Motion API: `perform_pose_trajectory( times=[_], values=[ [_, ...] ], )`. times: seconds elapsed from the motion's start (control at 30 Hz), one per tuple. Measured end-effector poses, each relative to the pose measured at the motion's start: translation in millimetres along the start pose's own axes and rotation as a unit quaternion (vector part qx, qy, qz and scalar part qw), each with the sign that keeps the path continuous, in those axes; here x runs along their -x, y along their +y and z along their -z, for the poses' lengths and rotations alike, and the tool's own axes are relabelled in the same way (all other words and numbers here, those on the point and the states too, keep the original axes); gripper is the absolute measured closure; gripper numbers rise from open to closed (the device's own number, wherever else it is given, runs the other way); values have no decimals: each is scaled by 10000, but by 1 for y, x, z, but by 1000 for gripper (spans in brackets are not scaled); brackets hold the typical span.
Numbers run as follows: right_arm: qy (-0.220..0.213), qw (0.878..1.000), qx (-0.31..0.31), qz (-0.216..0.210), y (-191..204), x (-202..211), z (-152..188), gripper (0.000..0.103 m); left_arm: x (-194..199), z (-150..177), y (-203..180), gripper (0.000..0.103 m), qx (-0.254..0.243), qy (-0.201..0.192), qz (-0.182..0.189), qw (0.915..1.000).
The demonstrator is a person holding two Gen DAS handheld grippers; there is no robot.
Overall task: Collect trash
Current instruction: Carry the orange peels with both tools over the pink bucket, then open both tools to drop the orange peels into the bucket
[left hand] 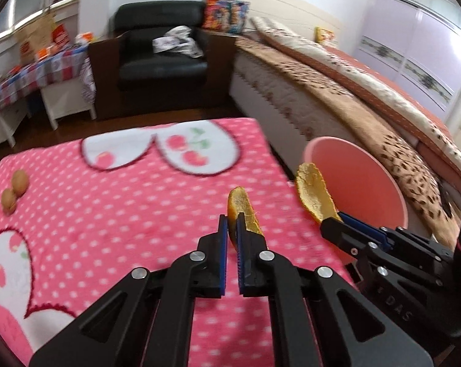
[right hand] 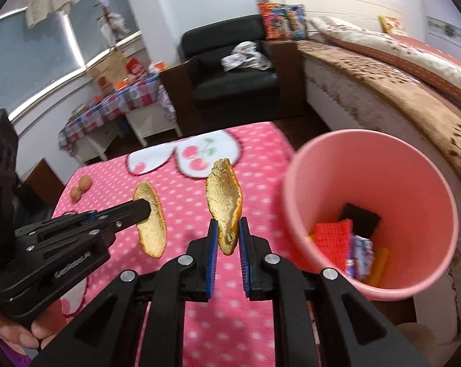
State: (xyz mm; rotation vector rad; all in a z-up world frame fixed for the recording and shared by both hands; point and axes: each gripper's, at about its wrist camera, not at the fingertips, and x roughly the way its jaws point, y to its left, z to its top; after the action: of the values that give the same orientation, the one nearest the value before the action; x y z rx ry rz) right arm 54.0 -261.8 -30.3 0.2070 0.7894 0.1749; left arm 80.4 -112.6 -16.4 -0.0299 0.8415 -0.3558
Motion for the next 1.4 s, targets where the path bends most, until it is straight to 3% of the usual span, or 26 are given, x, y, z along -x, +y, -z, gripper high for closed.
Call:
perform_pose_trajectory(
  times=[0.63,1.4],
  values=[
    [-190,9952,-736,611,-90,38,3,91,-23,-15,-107,98,-919,116,383,9950],
    [-104,9921,-1003,752,-128,29,3,90,-61,-22,-142,98,-1085,397,434,9923]
  ],
)
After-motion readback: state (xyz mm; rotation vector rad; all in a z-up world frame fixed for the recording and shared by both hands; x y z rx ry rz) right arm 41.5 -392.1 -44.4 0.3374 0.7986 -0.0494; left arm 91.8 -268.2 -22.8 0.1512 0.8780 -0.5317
